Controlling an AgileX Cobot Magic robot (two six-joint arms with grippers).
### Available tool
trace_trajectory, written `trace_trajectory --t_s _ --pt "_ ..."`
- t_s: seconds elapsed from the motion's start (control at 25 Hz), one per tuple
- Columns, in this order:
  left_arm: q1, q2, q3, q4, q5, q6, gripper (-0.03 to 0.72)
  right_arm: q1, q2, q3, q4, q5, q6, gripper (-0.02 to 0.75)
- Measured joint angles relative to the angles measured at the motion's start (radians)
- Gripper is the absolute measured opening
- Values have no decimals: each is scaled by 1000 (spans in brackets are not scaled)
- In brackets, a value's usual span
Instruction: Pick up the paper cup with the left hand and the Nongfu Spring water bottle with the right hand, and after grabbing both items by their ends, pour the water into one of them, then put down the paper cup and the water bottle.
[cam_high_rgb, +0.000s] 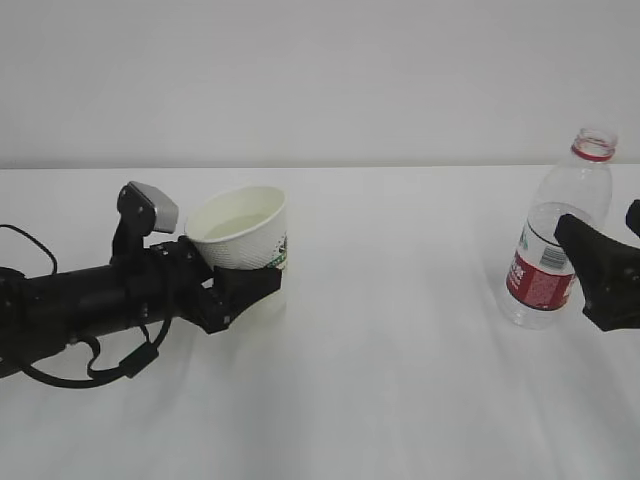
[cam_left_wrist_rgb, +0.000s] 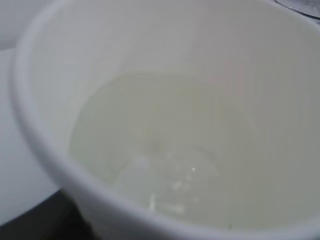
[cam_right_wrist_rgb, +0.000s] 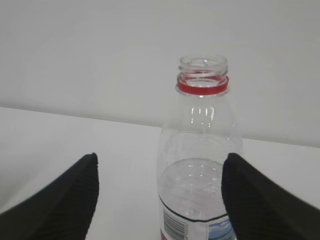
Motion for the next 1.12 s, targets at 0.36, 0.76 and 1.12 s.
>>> trace_trajectory --t_s 0.36,0.76,1.12 --pt "113 0 0 -36 0 81 501 0 0 0 -1 0 0 573" --pt "173 0 0 -89 0 123 495 0 0 0 -1 0 0 573" --pt "175 0 0 -166 0 163 492 0 0 0 -2 0 0 572"
